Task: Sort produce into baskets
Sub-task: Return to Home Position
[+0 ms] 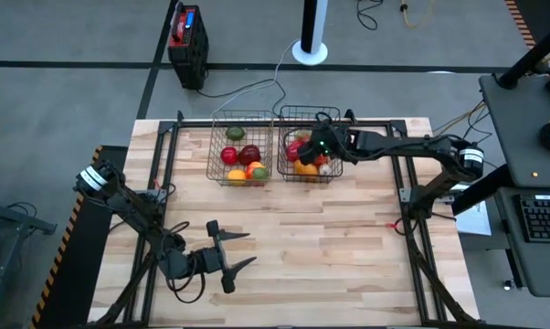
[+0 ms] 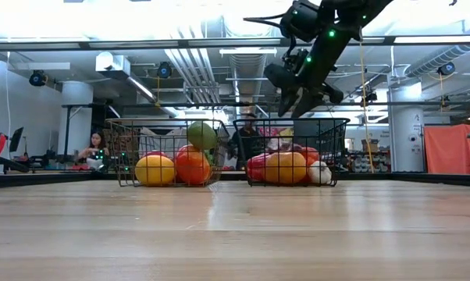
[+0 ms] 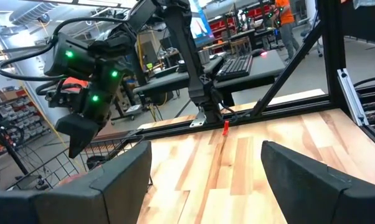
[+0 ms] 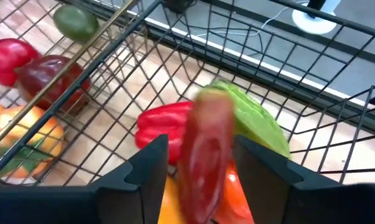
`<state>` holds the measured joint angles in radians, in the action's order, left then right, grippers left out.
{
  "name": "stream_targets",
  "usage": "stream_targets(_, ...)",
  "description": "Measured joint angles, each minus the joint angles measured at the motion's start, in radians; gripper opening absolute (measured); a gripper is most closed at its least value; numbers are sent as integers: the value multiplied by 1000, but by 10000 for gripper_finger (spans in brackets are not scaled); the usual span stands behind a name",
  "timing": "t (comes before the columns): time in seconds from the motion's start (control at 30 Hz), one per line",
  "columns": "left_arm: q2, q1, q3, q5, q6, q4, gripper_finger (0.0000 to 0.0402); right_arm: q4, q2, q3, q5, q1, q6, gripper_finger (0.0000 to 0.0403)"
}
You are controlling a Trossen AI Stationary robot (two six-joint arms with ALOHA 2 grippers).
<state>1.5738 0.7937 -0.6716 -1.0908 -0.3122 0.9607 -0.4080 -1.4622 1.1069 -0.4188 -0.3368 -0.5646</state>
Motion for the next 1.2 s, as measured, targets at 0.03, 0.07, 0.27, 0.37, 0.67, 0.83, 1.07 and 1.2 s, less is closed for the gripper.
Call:
stream_targets(0.03, 0, 0, 0, 0, -2, 0, 284, 0, 1, 0, -1, 8, 0, 174)
stream_targets(0.07, 0, -1, 0, 0, -9, -1, 284, 1, 1, 0, -1, 20, 1, 178)
stream_targets(0.27, 0, -4, 0, 1, 3, -4, 284, 127, 15, -26, -4, 158, 123, 187)
stream_targets(0.37, 0, -7, 0, 18, 117, -10, 284, 267, 13, -61, -1, 255, 266, 187)
stream_targets(0.67, -13, -182, 0, 481, 85, 36, 284, 844, 4, -270, 3, 490, 556, 181)
stream_targets(0.83, -120, -274, 27, 488, -15, 27, 284, 976, 14, -372, 56, 459, 531, 172)
stream_targets(1.07, -409, -398, 113, 515, 2, -182, 284, 1088, 21, -396, 336, 344, 531, 150)
stream_targets(1.2, -584, -435, 229, 518, 130, -254, 284, 1099, 59, -398, 340, 345, 585, 136)
